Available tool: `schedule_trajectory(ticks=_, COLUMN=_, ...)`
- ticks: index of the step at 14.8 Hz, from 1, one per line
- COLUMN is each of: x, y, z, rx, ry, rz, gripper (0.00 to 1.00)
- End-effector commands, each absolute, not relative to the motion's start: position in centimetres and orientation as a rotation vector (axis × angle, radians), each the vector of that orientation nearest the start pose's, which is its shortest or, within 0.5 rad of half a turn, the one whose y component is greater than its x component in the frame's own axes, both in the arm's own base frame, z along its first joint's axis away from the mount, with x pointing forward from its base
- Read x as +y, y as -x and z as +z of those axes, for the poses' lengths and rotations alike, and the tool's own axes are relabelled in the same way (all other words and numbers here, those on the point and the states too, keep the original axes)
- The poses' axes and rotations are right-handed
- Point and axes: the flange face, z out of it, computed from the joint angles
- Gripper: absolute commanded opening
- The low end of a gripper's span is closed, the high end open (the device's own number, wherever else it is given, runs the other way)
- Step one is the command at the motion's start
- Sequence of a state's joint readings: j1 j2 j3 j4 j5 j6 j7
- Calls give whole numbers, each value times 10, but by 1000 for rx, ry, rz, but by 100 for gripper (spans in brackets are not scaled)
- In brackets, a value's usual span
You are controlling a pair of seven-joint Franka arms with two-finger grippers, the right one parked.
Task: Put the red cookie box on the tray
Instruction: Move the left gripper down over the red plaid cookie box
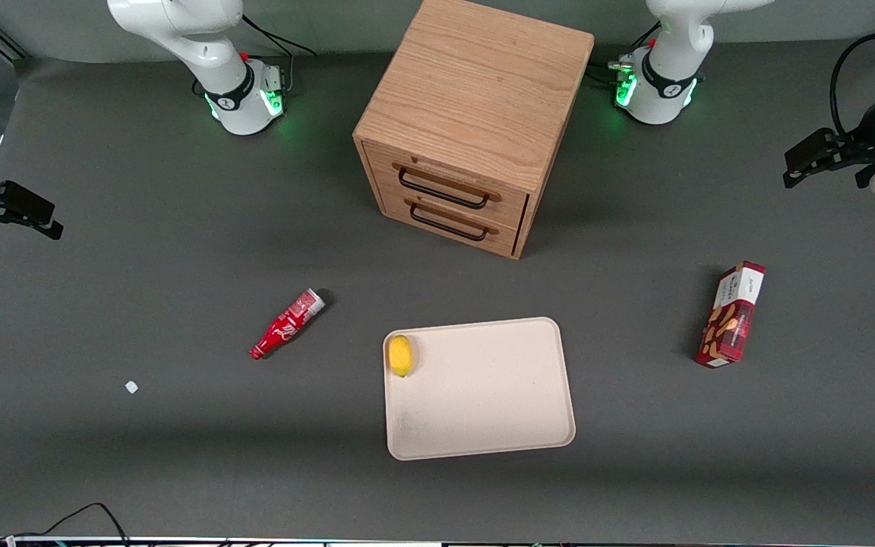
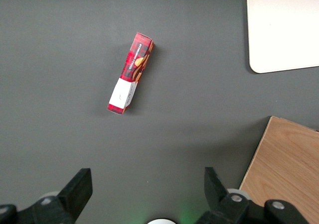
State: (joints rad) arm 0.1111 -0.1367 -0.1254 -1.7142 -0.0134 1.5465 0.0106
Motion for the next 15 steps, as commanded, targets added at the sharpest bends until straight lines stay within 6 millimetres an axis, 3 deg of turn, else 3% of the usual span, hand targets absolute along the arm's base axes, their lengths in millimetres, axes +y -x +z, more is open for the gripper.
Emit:
schedule_trajectory(ticks=1, x=-13, y=-504, z=635, rx=54, ry=3146, rz=57, gripper=100)
schedule_trajectory(ticks=6, x=-9, y=-512, z=625, rx=56, ry=3137, rz=62, gripper=100)
schedule_trajectory(ticks=9, x=-4, y=-538, z=582, rx=58, ry=3122, rz=156, gripper=100)
schedule_trajectory(ticks=12, x=2, y=-570, z=541, rx=232, ry=3095, rz=132, gripper=100)
schedule_trajectory(ticks=15, x=6, y=-593, z=485, rx=305, ry=3073, rz=178, gripper=100)
